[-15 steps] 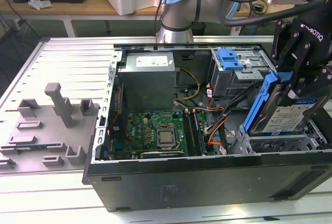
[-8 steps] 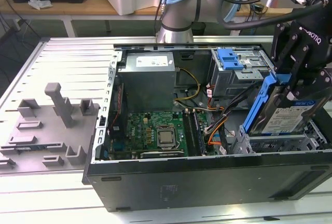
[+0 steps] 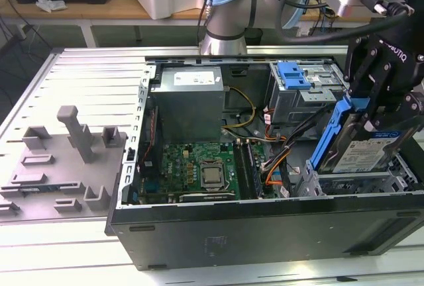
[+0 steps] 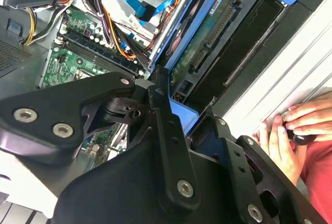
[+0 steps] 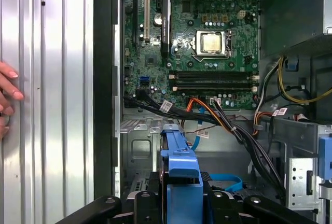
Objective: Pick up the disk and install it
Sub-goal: 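Insert the disk into the insertion slot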
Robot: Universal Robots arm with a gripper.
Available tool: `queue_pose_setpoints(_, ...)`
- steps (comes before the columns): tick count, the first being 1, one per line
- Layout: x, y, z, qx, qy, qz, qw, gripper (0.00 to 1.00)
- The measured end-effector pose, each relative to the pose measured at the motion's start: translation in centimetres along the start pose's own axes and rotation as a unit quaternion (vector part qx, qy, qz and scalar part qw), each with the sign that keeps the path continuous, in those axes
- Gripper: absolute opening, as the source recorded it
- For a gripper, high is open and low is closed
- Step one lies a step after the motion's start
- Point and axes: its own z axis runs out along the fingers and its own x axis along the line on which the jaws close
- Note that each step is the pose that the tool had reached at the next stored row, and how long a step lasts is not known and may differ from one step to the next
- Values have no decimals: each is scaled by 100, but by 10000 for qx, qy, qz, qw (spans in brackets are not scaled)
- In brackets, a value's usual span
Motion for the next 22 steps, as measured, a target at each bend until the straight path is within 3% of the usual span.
queue_pose_setpoints(17,0,0,5,0,-1,0,10000,38)
queue_pose_setpoints(19,0,0,5,0,0,0,10000,44)
queue_pose_setpoints(21,0,0,6,0,-1,0,10000,56)
queue_pose_setpoints(22,0,0,6,0,-1,0,10000,56)
